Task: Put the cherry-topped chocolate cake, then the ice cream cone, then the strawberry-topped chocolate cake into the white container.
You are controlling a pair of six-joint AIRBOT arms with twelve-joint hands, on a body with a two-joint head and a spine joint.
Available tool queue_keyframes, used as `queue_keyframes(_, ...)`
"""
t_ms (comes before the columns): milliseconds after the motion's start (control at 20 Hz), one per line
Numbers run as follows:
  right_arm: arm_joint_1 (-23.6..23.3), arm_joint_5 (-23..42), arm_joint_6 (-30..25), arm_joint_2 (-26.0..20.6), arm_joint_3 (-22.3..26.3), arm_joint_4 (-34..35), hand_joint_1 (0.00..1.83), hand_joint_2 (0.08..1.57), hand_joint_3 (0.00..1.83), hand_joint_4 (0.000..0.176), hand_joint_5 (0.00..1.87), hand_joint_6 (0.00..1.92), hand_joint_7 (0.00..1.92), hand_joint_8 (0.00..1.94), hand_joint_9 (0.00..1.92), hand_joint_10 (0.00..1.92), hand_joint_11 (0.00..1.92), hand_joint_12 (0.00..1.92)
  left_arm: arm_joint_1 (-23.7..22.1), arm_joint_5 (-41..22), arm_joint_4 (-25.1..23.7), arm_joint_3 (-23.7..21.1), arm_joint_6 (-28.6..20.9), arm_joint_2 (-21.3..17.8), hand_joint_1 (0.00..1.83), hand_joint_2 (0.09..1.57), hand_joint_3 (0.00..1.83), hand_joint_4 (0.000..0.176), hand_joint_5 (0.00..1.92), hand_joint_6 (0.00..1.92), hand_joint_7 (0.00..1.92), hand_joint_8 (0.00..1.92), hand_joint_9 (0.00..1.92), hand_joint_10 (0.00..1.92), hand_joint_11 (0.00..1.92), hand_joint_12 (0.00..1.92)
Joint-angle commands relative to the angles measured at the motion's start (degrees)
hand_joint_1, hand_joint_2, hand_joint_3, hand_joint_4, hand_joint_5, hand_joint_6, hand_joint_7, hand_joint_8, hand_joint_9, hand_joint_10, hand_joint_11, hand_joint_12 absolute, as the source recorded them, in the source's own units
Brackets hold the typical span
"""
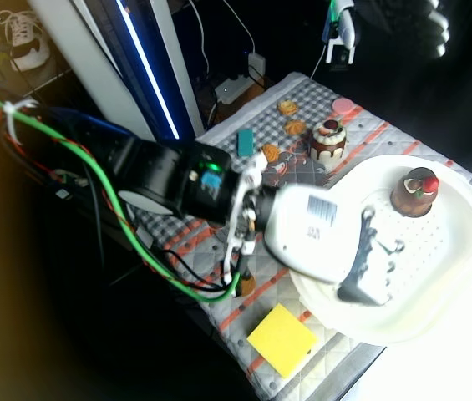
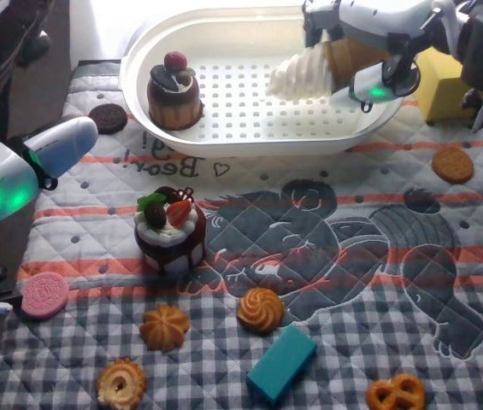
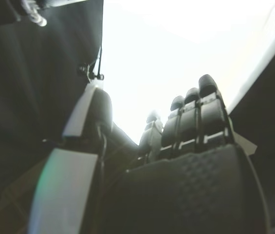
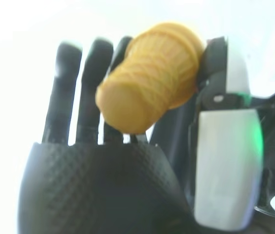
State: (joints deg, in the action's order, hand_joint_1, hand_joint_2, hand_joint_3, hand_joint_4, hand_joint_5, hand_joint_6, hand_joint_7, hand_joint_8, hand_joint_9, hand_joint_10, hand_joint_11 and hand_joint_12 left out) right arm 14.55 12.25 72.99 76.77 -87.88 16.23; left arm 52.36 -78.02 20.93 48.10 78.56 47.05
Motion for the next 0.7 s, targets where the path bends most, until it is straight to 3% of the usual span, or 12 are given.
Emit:
queue_keyframes(0, -0.86, 7.16, -0.11, -0.36, -0.28, -0.15, 0.79, 1.24, 0.0, 0.014, 0.09, 0.26, 0.21, 0.13, 0.07, 0.85, 0.01, 1.67, -0.76, -7.03, -1.04, 0.36, -0.39, 0.12, 0.81, 1.27, 0.0, 0.118, 0.0, 0.0, 0.0, 0.0, 0.0, 0.0, 0.0, 0.43)
queue_keyframes(100, -0.83, 7.16, -0.11, -0.55, -0.26, 0.16, 0.64, 1.3, 0.01, 0.032, 0.0, 0.03, 0.03, 0.01, 0.0, 0.45, 0.0, 1.34, -0.76, -7.17, -1.04, 0.36, -0.4, 0.13, 0.81, 1.27, 0.0, 0.105, 0.0, 0.0, 0.0, 0.0, 0.0, 0.0, 0.0, 0.41)
queue_keyframes(150, -0.83, 7.16, -0.11, -0.82, -0.04, 0.2, 0.62, 1.32, 0.01, 0.025, 0.0, 0.01, 0.0, 0.0, 0.0, 0.29, 0.0, 1.16, -0.76, -7.18, -1.02, 0.34, -0.5, 0.13, 0.81, 1.26, 0.0, 0.106, 0.0, 0.0, 0.0, 0.0, 0.0, 0.0, 0.0, 0.47)
queue_keyframes(250, -0.83, 7.2, -0.11, -1.59, 0.92, 0.2, 0.62, 1.28, 0.0, 0.022, 0.0, 0.0, 0.0, 0.0, 0.0, 0.04, 0.0, 1.01, -0.75, -6.84, -0.94, 0.31, -0.69, 0.11, 0.82, 1.26, 0.0, 0.071, 0.0, 0.0, 0.0, 0.0, 0.0, 0.0, 0.0, 0.61)
queue_keyframes(300, -0.83, 7.36, -0.11, -2.13, 1.54, 0.19, 0.59, 1.26, 0.0, 0.066, 0.0, 0.0, 0.0, 0.0, 0.0, 0.01, 0.0, 0.55, -0.75, -6.75, -0.85, 0.31, -0.76, 0.09, 0.79, 1.25, 0.0, 0.062, 0.0, 0.0, 0.0, 0.0, 0.0, 0.0, 0.0, 0.62)
queue_keyframes(350, -0.73, 8.79, -0.11, -4.27, 3.57, 0.18, 0.6, 1.27, 0.0, 0.044, 0.0, 0.0, 0.0, 0.0, 0.0, 0.0, 0.0, 0.6, -0.74, -6.66, -0.69, 0.31, -0.79, 0.07, 0.79, 1.26, 0.0, 0.059, 0.0, 0.0, 0.0, 0.0, 0.0, 0.0, 0.0, 0.63)
queue_keyframes(400, -0.24, 10.04, -0.11, -5.81, 5.12, 0.18, 0.59, 1.25, 0.0, 0.066, 0.0, 0.0, 0.0, 0.0, 0.0, 0.0, 0.0, 0.92, -0.73, -6.66, -0.59, 0.28, -0.79, 0.07, 0.77, 1.26, 0.0, 0.053, 0.0, 0.0, 0.0, 0.0, 0.0, 0.0, 0.0, 0.58)
queue_keyframes(450, 0.58, 12.2, -0.11, -8.18, 7.49, 0.18, 0.58, 1.25, 0.0, 0.058, 0.0, 0.0, 0.0, 0.0, 0.02, 0.01, 0.0, 1.22, -0.63, -6.66, -0.44, 0.23, -0.79, 0.04, 0.75, 1.26, 0.0, 0.05, 0.0, 0.0, 0.0, 0.0, 0.0, 0.0, 0.0, 0.53)
queue_keyframes(500, 1.29, 14.02, -0.11, -10.06, 9.74, 0.15, 0.53, 1.23, 0.0, 0.083, 0.0, 0.0, 0.0, 0.0, 0.05, 0.04, 0.0, 1.41, -0.39, -6.65, -0.32, 0.15, -0.79, -0.11, 0.73, 1.24, 0.0, 0.073, 0.0, 0.0, 0.0, 0.0, 0.0, 0.0, 0.0, 0.49)
queue_keyframes(550, 2.18, 16.21, -0.12, -11.76, 12.19, -0.2, 0.5, 1.24, 0.0, 0.051, 0.0, 0.0, 0.0, 0.0, 0.02, 0.03, 0.0, 1.45, -0.05, -6.66, -0.15, -0.04, -0.79, -0.43, 0.71, 1.21, 0.0, 0.096, 0.0, 0.0, 0.0, 0.0, 0.0, 0.0, 0.0, 0.5)
queue_keyframes(600, 2.94, 17.54, -0.12, -13.21, 14.02, -0.63, 0.49, 1.22, 0.0, 0.056, 0.0, 0.0, 0.0, 0.0, 0.01, 0.05, 0.0, 1.53, 0.2, -6.61, -0.02, -0.16, -0.79, -0.69, 0.71, 1.21, 0.0, 0.101, 0.0, 0.0, 0.0, 0.0, 0.0, 0.0, 0.0, 0.41)
queue_keyframes(650, 4.23, 19.7, -0.12, -15.7, 16.95, -2.12, 0.46, 1.18, 0.0, 0.067, 0.0, 0.0, 0.0, 0.0, 0.0, 0.09, 0.0, 1.32, 0.52, -6.47, 0.31, -0.48, -0.78, -1.12, 0.7, 1.19, 0.0, 0.108, 0.0, 0.0, 0.0, 0.0, 0.0, 0.0, 0.0, 0.23)
